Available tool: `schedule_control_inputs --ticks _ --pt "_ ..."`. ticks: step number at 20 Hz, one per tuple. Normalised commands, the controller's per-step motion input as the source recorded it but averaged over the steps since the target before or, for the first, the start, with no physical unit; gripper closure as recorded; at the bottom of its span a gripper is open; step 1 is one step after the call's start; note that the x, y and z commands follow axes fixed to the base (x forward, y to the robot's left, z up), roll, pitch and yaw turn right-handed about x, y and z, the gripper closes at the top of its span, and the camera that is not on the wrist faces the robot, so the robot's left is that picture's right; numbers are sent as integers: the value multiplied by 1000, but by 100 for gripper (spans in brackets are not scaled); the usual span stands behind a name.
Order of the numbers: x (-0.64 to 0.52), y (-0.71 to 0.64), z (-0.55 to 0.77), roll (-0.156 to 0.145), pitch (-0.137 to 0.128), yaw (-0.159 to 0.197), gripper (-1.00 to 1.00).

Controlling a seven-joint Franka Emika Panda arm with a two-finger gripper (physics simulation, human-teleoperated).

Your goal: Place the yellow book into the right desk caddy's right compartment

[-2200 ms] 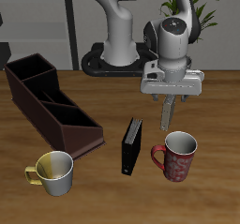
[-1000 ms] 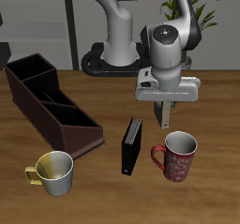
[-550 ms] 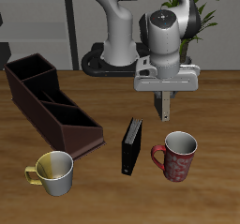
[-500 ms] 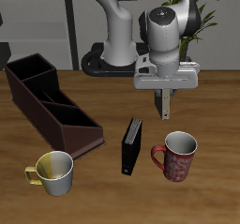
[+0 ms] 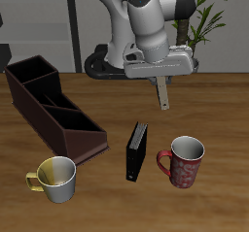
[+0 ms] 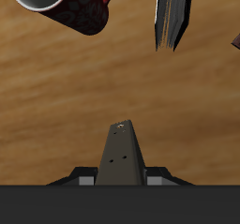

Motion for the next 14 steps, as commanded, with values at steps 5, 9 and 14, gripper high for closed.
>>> schedule_control_inputs --ticks 5,9,14 --pt "-25 -688 479 -61 -47 -72 100" --pt "-28 -584 363 -5 -6 -19 100" --pt "36 -542 232 -30 1 -32 100"
